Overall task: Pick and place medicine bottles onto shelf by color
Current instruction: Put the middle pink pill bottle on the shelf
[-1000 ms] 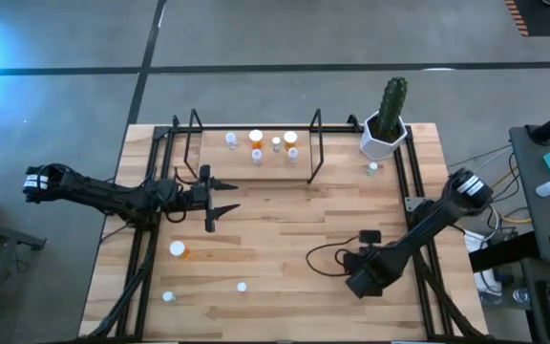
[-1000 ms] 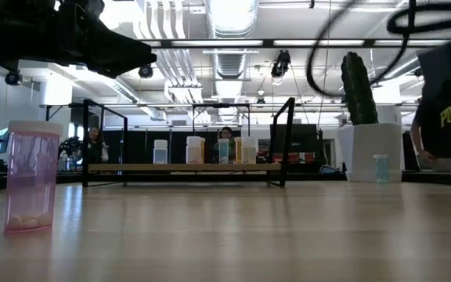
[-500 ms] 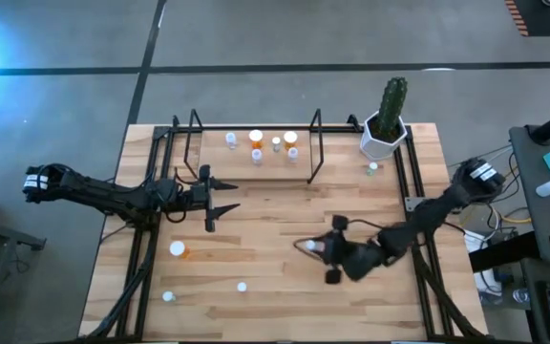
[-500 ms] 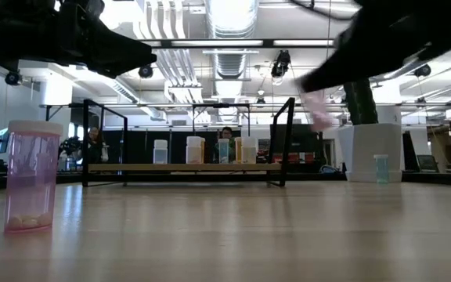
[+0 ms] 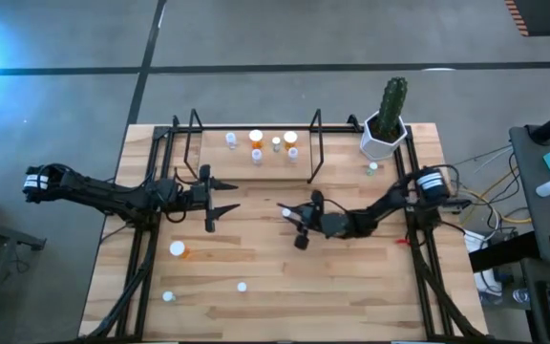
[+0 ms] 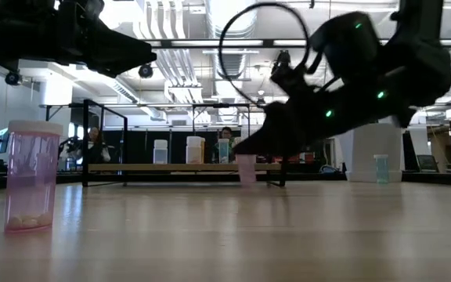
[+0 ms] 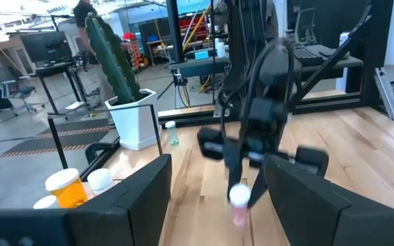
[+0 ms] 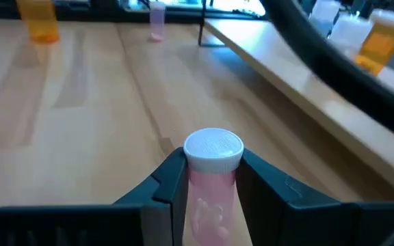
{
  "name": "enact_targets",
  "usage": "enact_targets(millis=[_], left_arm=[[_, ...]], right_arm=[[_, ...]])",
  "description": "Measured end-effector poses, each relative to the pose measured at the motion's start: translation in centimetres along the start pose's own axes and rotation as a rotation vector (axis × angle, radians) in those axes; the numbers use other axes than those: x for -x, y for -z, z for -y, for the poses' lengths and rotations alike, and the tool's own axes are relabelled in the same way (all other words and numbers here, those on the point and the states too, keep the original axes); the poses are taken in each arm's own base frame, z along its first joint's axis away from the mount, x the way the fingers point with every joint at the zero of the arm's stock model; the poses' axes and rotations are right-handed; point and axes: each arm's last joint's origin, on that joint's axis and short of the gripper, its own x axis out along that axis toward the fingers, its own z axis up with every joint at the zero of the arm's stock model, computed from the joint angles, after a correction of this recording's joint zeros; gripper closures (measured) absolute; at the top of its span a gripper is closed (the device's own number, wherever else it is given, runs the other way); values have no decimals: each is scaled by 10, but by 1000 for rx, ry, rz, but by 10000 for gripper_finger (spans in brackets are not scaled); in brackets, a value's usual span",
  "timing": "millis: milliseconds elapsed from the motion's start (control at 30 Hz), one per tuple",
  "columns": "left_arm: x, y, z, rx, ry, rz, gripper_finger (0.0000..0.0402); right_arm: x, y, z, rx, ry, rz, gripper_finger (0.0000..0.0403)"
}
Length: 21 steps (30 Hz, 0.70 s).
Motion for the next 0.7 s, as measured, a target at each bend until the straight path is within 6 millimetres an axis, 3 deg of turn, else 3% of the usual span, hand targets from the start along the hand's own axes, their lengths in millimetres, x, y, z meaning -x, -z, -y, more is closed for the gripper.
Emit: enact_targets(millis=[267,533,700], left_arm=[[0,0,0,0,0,-1,183],[0,0,0,0,-1,0,183],[0,0,0,1,-2,1,183]], right_arm=[[-19,8,-7,6,9,-26,303],[-14,-1,-3,-27,21,-103,300],[-10,-6,-1,-24,26,-153,269]])
